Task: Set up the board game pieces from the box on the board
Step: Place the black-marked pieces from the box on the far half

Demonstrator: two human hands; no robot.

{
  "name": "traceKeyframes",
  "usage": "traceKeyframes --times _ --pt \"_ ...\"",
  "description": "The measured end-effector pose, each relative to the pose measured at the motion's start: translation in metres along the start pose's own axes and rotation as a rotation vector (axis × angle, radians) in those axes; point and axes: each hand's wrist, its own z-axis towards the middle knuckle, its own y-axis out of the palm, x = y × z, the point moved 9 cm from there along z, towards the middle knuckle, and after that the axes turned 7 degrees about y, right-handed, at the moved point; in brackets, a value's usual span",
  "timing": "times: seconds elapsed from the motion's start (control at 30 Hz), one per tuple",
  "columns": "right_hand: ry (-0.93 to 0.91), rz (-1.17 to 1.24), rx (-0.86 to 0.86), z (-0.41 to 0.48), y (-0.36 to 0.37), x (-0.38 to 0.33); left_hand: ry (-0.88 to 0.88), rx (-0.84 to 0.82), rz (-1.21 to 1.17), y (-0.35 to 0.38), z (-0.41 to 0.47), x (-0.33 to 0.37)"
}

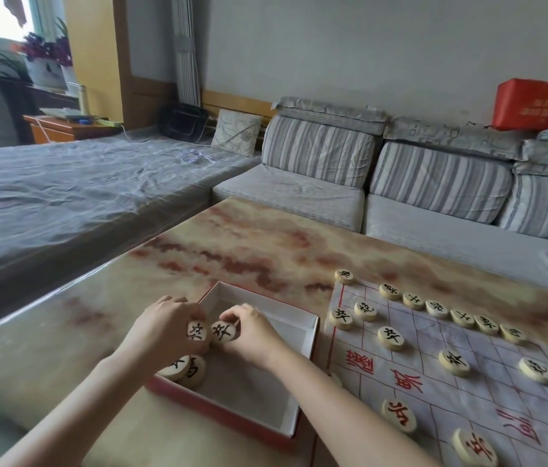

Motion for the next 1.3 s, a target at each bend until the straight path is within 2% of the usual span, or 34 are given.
traceKeyframes --times 0.13,0.43,0.53,0.87,1.17,1.3 --pt "0.023 0.052 0.011 -0.011 -0.019 0.007 -0.027 0.120 -0.121 -0.009 -0.002 0.007" --pt "0.052 0.094 0.108 -0.058 -0.082 0.039 0.018 0.166 -0.273 -0.010 0.011 0.055" --pt "0.089 0.131 0.136 -0.076 -0.103 0.058 0.079 0.139 -0.385 -0.004 0.017 0.082" --pt "0.141 0.122 0.254 -0.140 -0.182 0.118 0.163 -0.006 -0.483 0.028 0.032 0.184" --pt "0.333 0.213 0.368 -0.197 -0.254 0.217 0.282 -0.124 -0.544 0.071 0.060 0.308" --pt "0.362 0.205 0.402 -0.215 -0.281 0.258 0.266 -0.161 -0.600 0.100 0.071 0.347"
